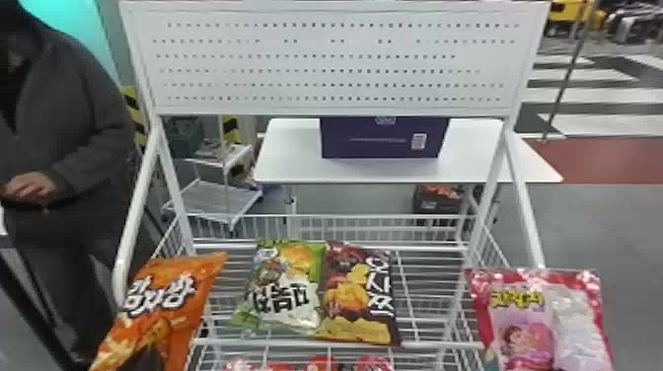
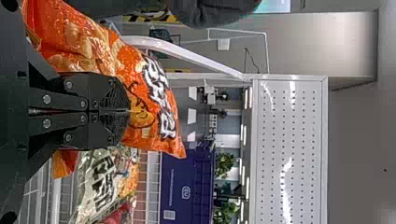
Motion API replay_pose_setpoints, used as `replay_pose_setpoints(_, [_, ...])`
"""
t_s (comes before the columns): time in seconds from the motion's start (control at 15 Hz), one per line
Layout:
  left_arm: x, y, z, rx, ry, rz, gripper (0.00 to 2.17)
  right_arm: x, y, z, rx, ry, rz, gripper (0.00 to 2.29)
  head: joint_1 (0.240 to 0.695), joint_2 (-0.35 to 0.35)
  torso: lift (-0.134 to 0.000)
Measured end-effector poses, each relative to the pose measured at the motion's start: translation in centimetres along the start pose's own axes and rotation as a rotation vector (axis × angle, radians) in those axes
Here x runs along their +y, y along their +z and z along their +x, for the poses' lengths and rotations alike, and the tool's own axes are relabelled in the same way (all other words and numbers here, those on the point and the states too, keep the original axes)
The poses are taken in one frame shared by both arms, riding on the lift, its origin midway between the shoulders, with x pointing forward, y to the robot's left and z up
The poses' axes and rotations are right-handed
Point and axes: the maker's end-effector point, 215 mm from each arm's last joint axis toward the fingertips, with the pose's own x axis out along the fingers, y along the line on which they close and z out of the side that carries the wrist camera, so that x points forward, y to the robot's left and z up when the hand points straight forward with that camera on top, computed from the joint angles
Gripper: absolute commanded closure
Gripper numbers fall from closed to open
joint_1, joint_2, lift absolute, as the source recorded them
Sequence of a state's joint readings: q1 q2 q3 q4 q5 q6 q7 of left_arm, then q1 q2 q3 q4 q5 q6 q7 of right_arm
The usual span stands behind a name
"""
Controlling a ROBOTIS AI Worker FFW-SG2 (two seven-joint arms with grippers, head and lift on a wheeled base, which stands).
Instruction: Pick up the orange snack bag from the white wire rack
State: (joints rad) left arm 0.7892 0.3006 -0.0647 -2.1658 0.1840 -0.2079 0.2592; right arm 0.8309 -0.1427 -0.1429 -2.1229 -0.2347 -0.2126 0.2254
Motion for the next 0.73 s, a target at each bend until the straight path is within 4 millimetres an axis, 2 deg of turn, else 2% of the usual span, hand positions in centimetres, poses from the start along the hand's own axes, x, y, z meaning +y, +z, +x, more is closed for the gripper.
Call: replay_pose_setpoints(0.73, [-0.32, -0.23, -0.09, 0.005, -0.007, 0.002, 1.91, -0.02, 0.03, -0.15, 0.000, 0.000, -0.001, 2.25, 0.499, 0.000, 0.000])
